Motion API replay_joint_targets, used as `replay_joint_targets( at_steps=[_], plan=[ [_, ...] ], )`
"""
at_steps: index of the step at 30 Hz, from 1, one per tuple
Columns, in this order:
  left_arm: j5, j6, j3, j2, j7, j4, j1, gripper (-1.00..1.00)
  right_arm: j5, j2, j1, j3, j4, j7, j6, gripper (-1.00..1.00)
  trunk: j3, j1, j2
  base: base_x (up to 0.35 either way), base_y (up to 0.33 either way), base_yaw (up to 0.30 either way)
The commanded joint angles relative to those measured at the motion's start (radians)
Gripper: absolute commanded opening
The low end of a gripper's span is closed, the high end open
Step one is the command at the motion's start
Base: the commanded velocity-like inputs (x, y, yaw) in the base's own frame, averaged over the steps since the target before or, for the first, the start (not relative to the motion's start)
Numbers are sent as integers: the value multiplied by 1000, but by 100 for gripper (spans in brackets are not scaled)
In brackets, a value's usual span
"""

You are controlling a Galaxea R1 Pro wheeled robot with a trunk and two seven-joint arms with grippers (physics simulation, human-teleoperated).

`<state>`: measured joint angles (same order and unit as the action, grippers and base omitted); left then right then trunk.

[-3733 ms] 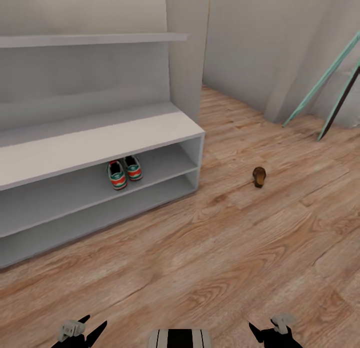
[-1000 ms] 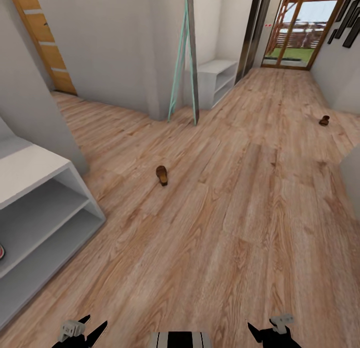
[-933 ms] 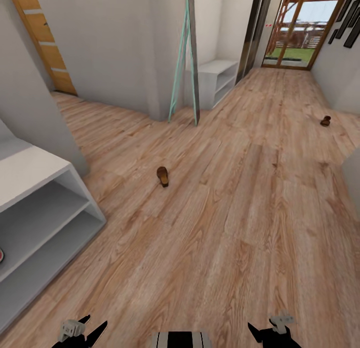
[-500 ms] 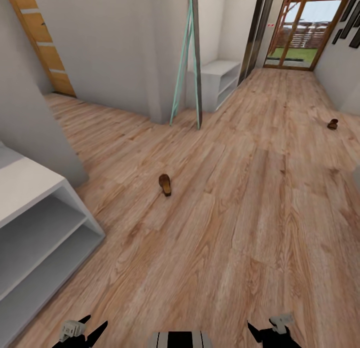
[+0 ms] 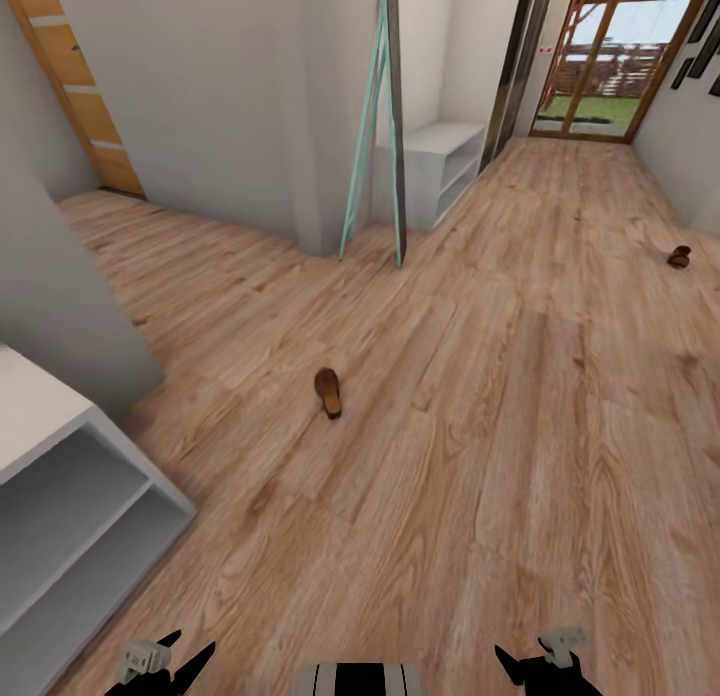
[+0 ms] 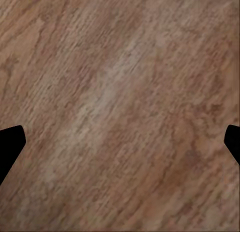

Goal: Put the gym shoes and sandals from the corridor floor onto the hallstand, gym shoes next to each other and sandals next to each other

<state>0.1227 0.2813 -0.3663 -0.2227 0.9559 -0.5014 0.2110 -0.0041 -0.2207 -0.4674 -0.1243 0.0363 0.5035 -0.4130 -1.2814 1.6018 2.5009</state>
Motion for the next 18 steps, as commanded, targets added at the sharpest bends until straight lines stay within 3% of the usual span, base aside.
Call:
replay_joint_targets(
  at_steps=[1, 18],
  plan=[
    [1, 4, -2, 0, 4, 1, 1, 100, 0, 0, -1, -8, -1, 7, -1, 100, -1, 0, 0, 338, 0, 0],
    [2, 4, -2, 0, 4, 0, 1, 100, 0, 0, -1, -8, -1, 7, -1, 100, -1, 0, 0, 338, 0, 0]
  ],
)
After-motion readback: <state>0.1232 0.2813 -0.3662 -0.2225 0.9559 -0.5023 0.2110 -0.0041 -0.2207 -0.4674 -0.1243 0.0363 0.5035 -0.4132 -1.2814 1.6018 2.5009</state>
